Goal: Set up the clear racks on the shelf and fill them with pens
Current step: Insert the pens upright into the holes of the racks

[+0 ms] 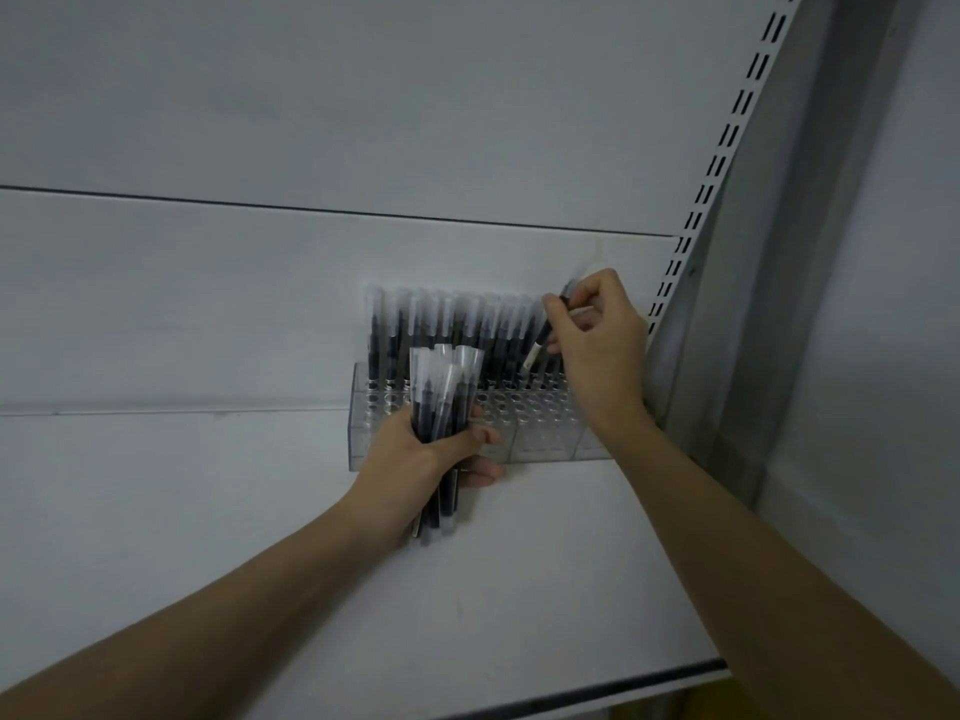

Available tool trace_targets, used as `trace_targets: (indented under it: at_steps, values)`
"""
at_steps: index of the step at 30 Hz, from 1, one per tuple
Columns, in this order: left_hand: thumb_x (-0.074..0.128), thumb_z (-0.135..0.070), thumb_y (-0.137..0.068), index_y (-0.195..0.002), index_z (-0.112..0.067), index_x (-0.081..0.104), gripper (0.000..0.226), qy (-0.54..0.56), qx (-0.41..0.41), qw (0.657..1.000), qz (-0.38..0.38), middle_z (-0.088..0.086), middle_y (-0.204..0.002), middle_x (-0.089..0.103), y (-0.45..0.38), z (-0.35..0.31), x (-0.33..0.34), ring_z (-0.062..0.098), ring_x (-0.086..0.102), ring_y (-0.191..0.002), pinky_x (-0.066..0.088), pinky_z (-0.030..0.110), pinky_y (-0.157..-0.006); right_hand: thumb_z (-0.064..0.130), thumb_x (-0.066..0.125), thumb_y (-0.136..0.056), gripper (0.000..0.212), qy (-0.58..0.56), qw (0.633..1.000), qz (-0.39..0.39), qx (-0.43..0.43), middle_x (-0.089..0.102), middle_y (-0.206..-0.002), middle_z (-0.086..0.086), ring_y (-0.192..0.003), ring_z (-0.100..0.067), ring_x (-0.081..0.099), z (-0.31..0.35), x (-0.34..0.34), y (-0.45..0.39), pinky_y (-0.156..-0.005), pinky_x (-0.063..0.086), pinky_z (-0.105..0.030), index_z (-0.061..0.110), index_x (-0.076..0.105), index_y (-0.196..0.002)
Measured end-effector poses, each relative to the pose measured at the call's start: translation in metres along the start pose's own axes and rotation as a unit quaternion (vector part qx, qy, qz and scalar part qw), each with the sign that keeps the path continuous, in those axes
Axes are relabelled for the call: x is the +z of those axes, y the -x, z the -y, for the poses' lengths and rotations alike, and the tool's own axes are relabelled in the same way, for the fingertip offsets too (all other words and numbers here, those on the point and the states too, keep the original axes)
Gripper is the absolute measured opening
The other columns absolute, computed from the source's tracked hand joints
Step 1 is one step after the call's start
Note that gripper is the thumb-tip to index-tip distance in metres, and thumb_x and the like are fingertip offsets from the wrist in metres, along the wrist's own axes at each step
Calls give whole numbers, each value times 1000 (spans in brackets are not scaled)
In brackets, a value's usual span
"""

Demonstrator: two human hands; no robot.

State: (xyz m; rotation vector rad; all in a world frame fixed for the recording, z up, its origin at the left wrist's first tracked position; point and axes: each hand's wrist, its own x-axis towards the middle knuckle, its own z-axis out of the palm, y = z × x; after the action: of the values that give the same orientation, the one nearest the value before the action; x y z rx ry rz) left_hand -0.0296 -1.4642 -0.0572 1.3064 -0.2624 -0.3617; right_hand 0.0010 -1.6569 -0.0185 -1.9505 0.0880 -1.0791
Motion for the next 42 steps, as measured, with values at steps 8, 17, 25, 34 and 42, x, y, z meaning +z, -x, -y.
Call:
trace_targets:
  at_steps: [8, 17, 25, 34, 42]
  values:
    - [63, 5, -90, -99, -1, 63, 11, 6, 3, 1000, 3, 14, -91, 75, -1, 1, 0, 30, 72, -69, 59, 31, -63, 23, 69, -92, 25, 56, 998, 17, -31, 57, -61, -4, -58, -25, 61, -5, 11, -7, -59, 56, -47, 18, 48, -80]
    - [63, 5, -89, -104, 3, 61, 16, 3, 1, 1000, 4, 18, -94, 75, -1, 1, 1, 31, 72, -69, 61, 32, -64, 21, 70, -91, 24, 158, 982, 96, -26, 56, -68, -3, -62, -20, 56, -26, 13, 21, -56, 44, -29, 13, 50, -81]
    - [63, 3, -90, -105, 1, 62, 15, -1, -3, 1000, 13, 16, -97, 75, -2, 1, -1, 33, 73, -73, 60, 32, -65, 16, 65, -93, 9, 112, 992, 52, 14, 57, -79, 3, -69, -7, 54, 0, 0, 38, -63, 47, -21, 16, 57, -88]
    - [56, 3, -93, -105, 11, 66, 17, 7, -2, 999, 51, 30, -95, 71, 1, -1, 1, 41, 71, -82, 61, 44, -80, 20, 63, -95, 9, -174, 969, 123, 127, 67, -82, 3, -69, -13, 64, 12, -4, 93, -58, 50, -27, 28, 66, -92]
    - [58, 3, -92, -110, 11, 64, 21, 17, -18, 997, 71, 35, -97, 69, 2, 5, 6, 48, 70, -87, 60, 45, -81, 15, 72, -89, 3, -214, 948, 176, 159, 67, -67, 0, -49, -12, 57, 16, -8, 94, -39, 42, -23, 18, 70, -90]
